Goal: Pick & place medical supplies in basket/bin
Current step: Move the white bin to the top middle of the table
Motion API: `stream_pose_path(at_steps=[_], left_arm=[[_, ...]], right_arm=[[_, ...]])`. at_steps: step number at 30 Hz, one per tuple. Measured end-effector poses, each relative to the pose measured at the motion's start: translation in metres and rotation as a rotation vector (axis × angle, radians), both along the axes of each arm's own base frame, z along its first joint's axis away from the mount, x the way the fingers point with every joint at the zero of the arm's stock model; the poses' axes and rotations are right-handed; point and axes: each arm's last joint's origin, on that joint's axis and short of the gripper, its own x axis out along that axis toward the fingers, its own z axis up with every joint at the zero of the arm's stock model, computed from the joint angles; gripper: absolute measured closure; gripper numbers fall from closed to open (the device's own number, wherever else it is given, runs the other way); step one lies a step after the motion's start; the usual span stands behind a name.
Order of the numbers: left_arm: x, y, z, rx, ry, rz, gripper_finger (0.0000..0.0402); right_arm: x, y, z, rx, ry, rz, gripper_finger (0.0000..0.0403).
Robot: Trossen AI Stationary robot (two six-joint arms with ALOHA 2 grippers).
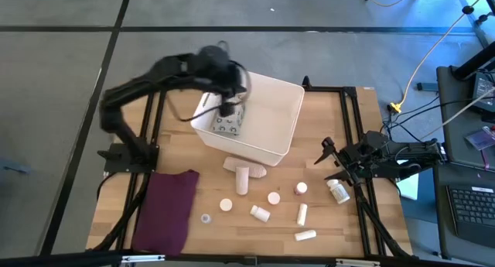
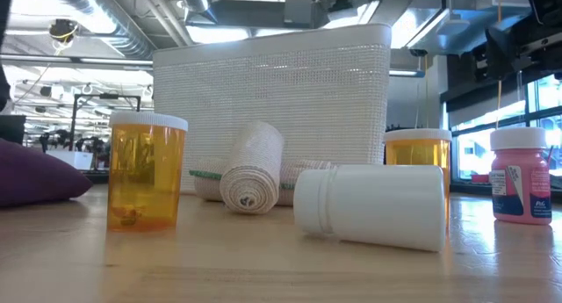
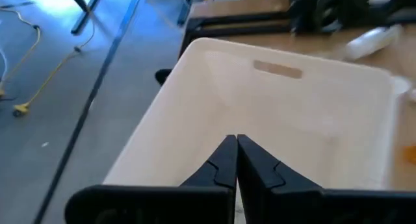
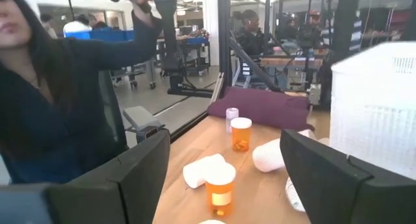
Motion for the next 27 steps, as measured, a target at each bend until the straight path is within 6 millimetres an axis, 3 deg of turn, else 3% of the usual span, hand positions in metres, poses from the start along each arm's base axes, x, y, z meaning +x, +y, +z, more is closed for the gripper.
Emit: stream_pose_path(at_steps=[3,8,17,21,27], left_arm=[[-0.028,-0.009,-0.007,-0.018,-0.057,0.023,0.0400],[-0.073,-0.023,-0.039,-0.010,-0.135,0.050,0.0400],[-0.157,-0.049,-0.094,0.031,-0.499,0.070,0.0395],[-0.176,-0.055,-0.122,0.047,-0.630,0.066,0.0394],[-0.188,-0.059,-0.158,-0.023,-0.687,0.091,0.0378]], right_arm=[[0.000,0.000,0.000,0.060,0.032,0.004,0.0108],[0.000,0.000,0.000,0.100,0.053,0.007,0.0108],[0.000,0.000,0.000,0.102,0.053,0.007,0.0108],[0.000,0.000,0.000,0.104,0.050,0.008,0.0108],[0.000,0.000,0.001,0.109,0.050,0.008,0.0108]])
